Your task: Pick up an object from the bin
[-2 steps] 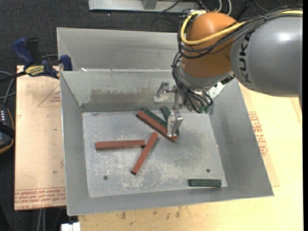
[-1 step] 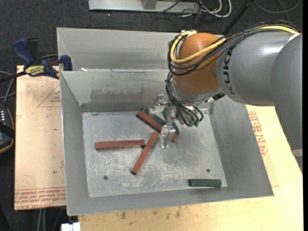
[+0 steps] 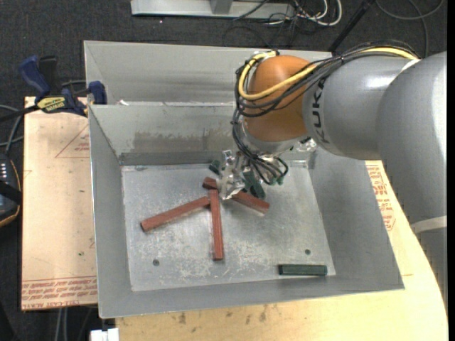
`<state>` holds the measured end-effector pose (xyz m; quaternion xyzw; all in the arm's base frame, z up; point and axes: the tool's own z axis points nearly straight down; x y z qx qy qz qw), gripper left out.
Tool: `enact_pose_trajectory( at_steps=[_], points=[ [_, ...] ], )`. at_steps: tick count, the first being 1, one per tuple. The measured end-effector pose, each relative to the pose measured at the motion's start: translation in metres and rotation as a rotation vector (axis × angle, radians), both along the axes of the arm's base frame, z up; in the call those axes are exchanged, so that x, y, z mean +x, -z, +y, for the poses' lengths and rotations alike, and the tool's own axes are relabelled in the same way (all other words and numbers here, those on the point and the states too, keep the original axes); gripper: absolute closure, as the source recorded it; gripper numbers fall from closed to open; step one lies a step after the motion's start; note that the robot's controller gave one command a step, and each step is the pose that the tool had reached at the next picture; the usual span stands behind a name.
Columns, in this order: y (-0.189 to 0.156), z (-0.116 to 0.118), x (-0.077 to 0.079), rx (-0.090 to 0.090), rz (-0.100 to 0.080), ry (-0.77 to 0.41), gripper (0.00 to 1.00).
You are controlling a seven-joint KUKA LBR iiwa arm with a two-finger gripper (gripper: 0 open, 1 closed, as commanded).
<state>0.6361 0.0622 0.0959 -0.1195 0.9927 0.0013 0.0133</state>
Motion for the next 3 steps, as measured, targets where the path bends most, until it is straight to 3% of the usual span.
enact_pose_trajectory(
  at_steps=[1, 2, 3],
  points=[
    [0.002, -0.001, -0.003, -0.003, 0.016, -0.001, 0.00],
    [0.002, -0.001, -0.003, -0.003, 0.015, -0.001, 0.00],
    [0.017, 0.031, -0.003, -0.009, 0.008, -0.356, 1.00]
  ],
)
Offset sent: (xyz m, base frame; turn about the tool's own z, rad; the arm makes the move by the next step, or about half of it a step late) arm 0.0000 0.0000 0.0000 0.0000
